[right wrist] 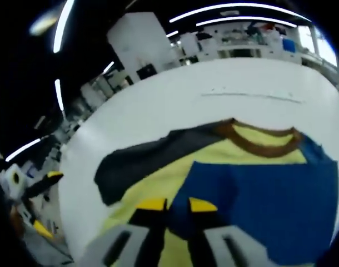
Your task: Fold the garment on the visible template until the final outline fits inside the template.
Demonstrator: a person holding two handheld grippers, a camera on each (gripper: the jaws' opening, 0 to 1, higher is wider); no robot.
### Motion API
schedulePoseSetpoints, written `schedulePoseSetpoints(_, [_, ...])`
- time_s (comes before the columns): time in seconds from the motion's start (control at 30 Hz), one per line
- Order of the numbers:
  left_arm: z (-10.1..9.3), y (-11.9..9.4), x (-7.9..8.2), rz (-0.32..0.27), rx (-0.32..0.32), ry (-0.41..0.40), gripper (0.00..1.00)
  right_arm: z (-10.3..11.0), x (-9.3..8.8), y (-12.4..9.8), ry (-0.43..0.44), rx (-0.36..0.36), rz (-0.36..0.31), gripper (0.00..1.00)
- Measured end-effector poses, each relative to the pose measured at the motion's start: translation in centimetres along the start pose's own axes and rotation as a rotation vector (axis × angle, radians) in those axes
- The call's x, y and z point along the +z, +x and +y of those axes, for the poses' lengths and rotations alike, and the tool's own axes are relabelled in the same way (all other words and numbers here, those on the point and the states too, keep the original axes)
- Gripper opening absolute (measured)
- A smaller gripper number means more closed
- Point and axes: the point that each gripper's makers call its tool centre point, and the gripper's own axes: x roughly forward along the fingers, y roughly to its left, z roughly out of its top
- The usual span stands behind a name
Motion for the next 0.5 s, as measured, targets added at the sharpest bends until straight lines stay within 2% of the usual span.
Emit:
schedulePoseSetpoints(0.2, [0.2,0.1,0.0,-0.002,0.004,0.003,0.99,-0.8,-0.9,-1.2,-0.040,-0.064,-0.003,0.27])
schedulePoseSetpoints(0.3, [-0.2,0.1,0.1,-0.003,0.000,0.006,0.99,-1.3,-0.9,-1.1,-0.063,-0.091,0.002,0.29])
schedulePoseSetpoints(0.37, [-0.2,0.1,0.2,-0.003,0.000,0.011,0.99,-1.4,-1.5,-1.5,-0.059,-0.112,0.012,0.31])
schedulePoseSetpoints(0.5, [-0.3,0.1,0.1,0.002,0.002,0.019,0.99,-1.7,-2.0,-1.8,-0.070,-0.153,0.015,0.29])
